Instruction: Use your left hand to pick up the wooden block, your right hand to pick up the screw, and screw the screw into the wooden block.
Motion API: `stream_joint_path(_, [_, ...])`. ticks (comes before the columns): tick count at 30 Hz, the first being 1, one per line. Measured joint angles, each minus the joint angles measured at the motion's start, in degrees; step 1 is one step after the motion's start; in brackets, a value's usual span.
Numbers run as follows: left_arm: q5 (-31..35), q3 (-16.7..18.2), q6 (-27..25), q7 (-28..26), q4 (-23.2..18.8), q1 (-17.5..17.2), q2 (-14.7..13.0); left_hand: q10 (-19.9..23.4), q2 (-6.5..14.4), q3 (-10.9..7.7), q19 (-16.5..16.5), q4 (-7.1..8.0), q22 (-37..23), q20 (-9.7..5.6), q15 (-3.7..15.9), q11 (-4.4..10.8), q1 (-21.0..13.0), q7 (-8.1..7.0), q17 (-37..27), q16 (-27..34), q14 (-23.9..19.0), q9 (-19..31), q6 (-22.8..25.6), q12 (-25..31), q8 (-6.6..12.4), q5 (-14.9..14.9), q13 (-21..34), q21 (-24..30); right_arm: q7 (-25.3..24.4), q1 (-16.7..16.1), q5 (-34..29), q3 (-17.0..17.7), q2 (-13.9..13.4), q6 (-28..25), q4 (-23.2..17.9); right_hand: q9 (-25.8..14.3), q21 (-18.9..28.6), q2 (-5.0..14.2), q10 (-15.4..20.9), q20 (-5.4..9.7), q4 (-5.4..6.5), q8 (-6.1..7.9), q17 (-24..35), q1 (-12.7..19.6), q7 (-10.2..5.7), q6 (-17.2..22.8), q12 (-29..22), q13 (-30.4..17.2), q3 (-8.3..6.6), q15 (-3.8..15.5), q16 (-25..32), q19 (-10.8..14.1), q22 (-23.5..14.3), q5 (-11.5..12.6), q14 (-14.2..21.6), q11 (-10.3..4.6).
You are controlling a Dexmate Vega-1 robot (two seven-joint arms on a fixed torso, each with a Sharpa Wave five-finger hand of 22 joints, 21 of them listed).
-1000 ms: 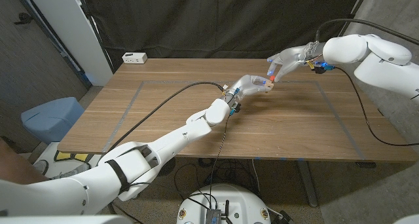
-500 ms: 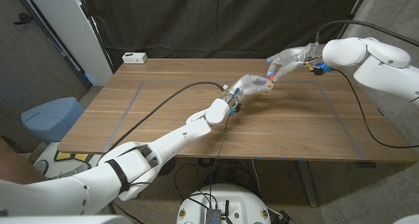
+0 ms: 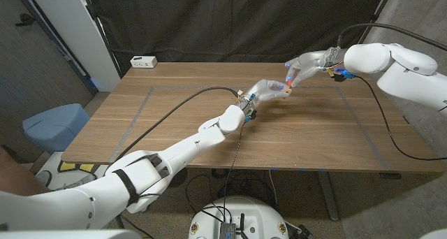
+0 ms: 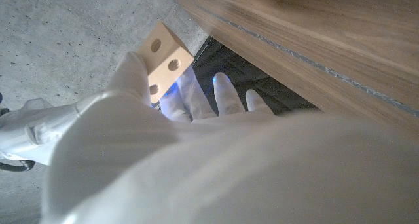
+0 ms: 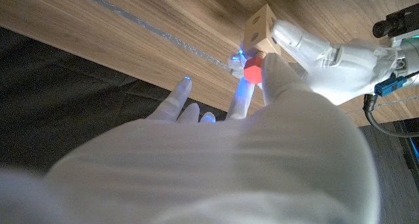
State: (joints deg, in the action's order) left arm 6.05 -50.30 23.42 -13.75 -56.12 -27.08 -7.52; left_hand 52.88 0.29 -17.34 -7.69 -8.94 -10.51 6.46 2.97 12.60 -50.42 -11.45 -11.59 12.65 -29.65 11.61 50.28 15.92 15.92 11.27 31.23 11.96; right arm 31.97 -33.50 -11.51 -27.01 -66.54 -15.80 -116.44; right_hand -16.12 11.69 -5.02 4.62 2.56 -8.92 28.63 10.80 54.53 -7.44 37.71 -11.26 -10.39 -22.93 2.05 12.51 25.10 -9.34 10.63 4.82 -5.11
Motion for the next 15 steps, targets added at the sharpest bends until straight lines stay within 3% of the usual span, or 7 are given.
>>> stream_joint_path(4, [0.0,0.0,0.0,0.0,0.1,0.0,0.0,0.0,0.0,0.00,0.0,0.00,0.0,0.00,0.00,0.00,0.0,0.00,0.0,0.0,0.0,0.0,0.0,0.0,0.00,0.0,0.0,0.0,-0.3,-0.1,0.0,0.0,0.1,0.0,0.1,0.0,0.0,0.46,0.7,0.01,0.00,0.41,0.0,0.1,0.58,0.6,-0.4,0.0,0.00,0.18,0.0,0.4,0.0,0.0,0.6,0.09])
stream_joint_path(15, [-0.1,0.1,0.1,0.0,0.1,0.0,0.0,0.0,0.1,0.00,0.0,0.00,0.0,0.00,-0.03,-0.01,0.1,0.00,0.0,0.0,0.0,0.0,0.0,0.0,0.00,0.0,0.3,0.0,-1.3,-0.3,0.0,-0.1,0.5,0.2,0.6,-0.3,0.0,0.82,1.2,0.09,0.00,1.05,0.0,0.4,0.37,1.4,-0.4,0.0,0.00,0.21,0.0,1.1,0.0,0.0,1.0,-0.43])
